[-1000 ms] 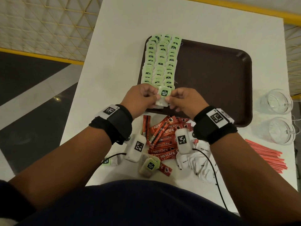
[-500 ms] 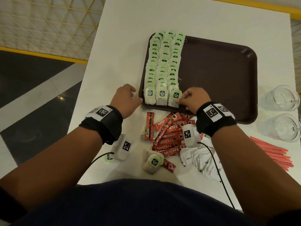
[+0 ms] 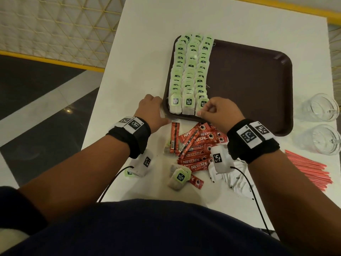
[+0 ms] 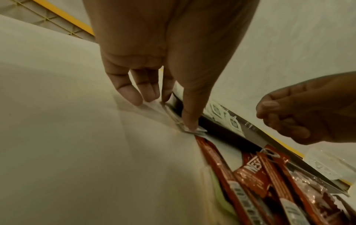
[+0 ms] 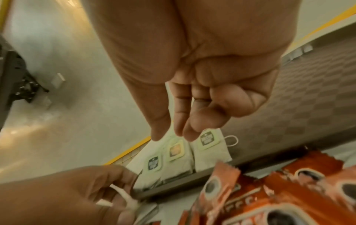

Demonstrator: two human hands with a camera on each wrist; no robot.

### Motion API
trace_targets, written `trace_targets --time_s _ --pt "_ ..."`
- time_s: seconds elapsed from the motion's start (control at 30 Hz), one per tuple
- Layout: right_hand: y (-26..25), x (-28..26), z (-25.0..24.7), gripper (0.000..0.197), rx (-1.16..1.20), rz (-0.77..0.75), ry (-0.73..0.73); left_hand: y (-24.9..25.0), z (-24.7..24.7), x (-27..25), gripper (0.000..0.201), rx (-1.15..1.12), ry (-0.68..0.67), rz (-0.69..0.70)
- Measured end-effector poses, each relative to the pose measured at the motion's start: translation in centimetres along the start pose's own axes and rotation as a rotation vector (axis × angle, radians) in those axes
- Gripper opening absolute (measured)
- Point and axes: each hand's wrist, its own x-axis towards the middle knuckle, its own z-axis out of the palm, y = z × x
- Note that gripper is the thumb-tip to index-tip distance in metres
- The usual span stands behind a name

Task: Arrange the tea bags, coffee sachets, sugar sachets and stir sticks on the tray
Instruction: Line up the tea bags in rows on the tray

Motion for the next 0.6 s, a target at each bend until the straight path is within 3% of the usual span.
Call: trace_targets --time_s 0.27,0.4,0.6 --pt "-1.3 -3.6 3.0 0.016 -0.119 -0.074 -0.191 -0.5 -0.2 0.4 0.064 -0.072 -0.081 -0.045" --pt "-2.4 -4.4 4.2 0.009 -0.197 -0.125 -0.239 -0.7 -0.3 0.2 0.047 -0.199 -0.080 -0.073" --pt "-4.7 -3.8 7.3 0.031 -0.382 -0.205 -0.275 -0.9 -0.3 -0.6 0.049 -0.328 -0.073 -0.089"
